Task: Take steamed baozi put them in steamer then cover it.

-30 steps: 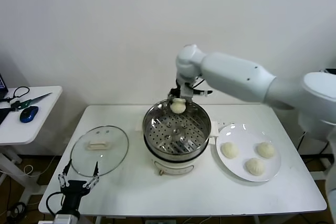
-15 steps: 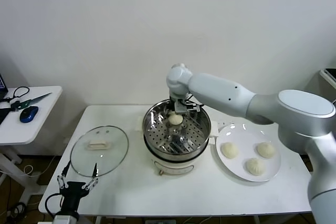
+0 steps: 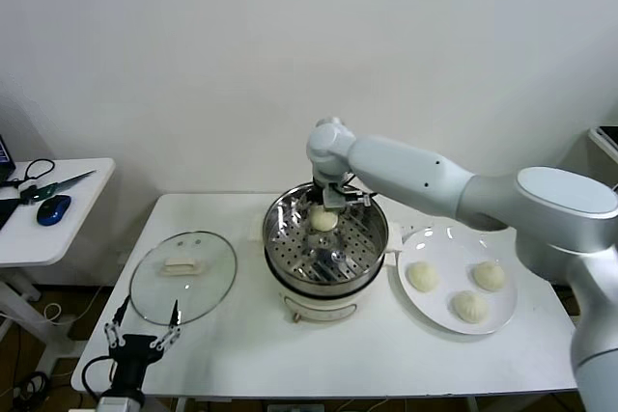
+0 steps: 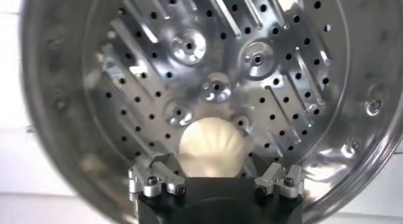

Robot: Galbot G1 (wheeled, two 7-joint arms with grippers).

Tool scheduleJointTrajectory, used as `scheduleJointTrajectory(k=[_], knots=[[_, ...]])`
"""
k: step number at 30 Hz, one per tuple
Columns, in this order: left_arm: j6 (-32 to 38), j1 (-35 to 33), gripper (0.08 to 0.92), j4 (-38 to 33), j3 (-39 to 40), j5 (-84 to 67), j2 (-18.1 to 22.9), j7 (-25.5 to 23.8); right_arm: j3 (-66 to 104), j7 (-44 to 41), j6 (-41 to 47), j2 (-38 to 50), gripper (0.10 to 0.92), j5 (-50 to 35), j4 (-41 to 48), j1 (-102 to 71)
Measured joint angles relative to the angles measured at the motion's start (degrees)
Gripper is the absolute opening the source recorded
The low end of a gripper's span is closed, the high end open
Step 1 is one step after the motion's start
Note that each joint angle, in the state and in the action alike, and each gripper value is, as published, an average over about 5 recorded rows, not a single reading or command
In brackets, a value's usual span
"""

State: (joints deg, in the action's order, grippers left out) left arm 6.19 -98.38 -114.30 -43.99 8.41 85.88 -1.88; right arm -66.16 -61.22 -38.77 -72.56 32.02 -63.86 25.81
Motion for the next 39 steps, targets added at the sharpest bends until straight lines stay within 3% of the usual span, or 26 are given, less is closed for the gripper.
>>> scheduleJointTrajectory(k=[7,15,21,28,39], knots=[[0.0,-0.4,0.823,-0.8,-0.1,0.2,0.1,0.0,-4.7,0.3,5.0,7.2,0.823,-11.3,-5.1,7.3],[0.0,-0.6,0.823,-1.8,-0.2,0.3,0.2,0.0,-14.5,3.1,19.7,17.4,0.823,-32.3,-8.7,15.7],[0.0,-0.4,0.823,-2.1,-0.7,0.1,0.1,0.0,-17.0,1.8,30.9,25.4,0.823,-42.4,-9.5,16.2],[0.0,-0.6,0.823,-2.2,-1.1,0.0,0.1,-0.1,-12.6,1.2,39.5,32.1,0.823,-46.2,-8.6,7.8],[-0.2,-0.8,0.823,-1.8,-1.9,0.3,0.2,-0.2,-1.7,0.7,44.6,34.1,0.823,-43.4,-4.3,-8.8]])
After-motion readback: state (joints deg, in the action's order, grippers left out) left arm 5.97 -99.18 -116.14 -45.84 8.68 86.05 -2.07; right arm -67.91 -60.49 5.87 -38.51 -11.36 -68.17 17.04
